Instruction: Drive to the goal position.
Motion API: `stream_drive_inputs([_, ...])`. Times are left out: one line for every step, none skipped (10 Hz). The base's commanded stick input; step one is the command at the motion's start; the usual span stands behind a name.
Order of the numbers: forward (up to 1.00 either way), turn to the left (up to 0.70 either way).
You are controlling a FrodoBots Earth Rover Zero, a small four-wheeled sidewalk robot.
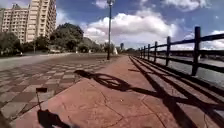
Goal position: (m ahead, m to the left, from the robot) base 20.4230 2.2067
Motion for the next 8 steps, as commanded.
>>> stream_drive_inputs([0.85, 0.00])
stream_drive_inputs([0.85, 0.00])
stream_drive_inputs([0.85, 0.00])
stream_drive_inputs([0.85, 0.00])
stream_drive_inputs([0.82, 0.00])
stream_drive_inputs([0.70, 0.00])
stream_drive_inputs([0.70, 0.00])
stream_drive_inputs([0.70, 0.00])
